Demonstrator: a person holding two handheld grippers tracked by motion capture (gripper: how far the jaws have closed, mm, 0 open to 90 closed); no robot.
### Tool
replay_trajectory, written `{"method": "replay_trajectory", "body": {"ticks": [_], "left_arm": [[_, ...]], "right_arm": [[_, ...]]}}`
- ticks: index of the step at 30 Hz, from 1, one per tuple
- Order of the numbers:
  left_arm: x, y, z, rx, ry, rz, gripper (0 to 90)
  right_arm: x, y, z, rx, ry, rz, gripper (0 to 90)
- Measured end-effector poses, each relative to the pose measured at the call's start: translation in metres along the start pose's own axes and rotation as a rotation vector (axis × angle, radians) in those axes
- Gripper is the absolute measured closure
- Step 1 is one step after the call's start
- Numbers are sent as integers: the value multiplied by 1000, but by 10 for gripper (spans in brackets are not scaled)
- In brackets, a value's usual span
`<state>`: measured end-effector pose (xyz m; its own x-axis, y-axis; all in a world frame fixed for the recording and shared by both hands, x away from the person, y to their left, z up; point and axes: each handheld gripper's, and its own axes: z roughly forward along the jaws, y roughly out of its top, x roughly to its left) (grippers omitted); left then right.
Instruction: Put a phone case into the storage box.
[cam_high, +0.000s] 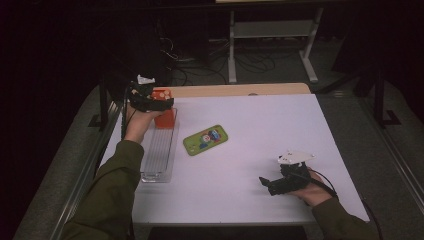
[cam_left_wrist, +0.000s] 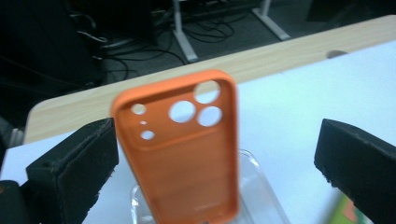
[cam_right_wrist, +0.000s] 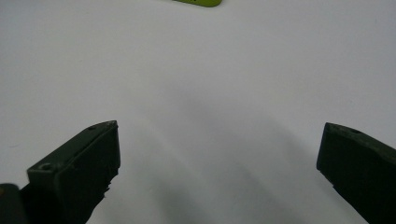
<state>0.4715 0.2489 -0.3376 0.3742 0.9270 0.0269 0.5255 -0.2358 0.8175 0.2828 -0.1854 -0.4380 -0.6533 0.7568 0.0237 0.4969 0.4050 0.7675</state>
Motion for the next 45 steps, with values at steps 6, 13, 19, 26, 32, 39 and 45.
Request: {"method": "replay_trajectory", "body": {"ticks": [6, 13, 19, 26, 32, 39, 45], "left_arm": [[-8, -1, -13, 10, -80, 40, 0], [-22, -4, -26, 6, -187, 88, 0], [-38, -11, -37, -15, -288, 124, 0], [-58, -24, -45, -24, -391, 153, 0], [-74, -37, -48, -10, -444, 175, 0], [-88, -52, -48, 8, -487, 183, 0], [-93, -56, -47, 27, -517, 210, 0]], "right_arm": [[0, 0, 0, -5, -2, 4, 0], [0, 0, 0, -5, 1, 5, 0], [0, 0, 0, -4, 3, 4, 0], [-1, 1, -1, -1, 6, 3, 0], [-1, 4, -1, -8, 7, 2, 0], [-1, 4, -2, -16, 11, -2, 0], [0, 4, -1, -16, 19, 0, 0]]}}
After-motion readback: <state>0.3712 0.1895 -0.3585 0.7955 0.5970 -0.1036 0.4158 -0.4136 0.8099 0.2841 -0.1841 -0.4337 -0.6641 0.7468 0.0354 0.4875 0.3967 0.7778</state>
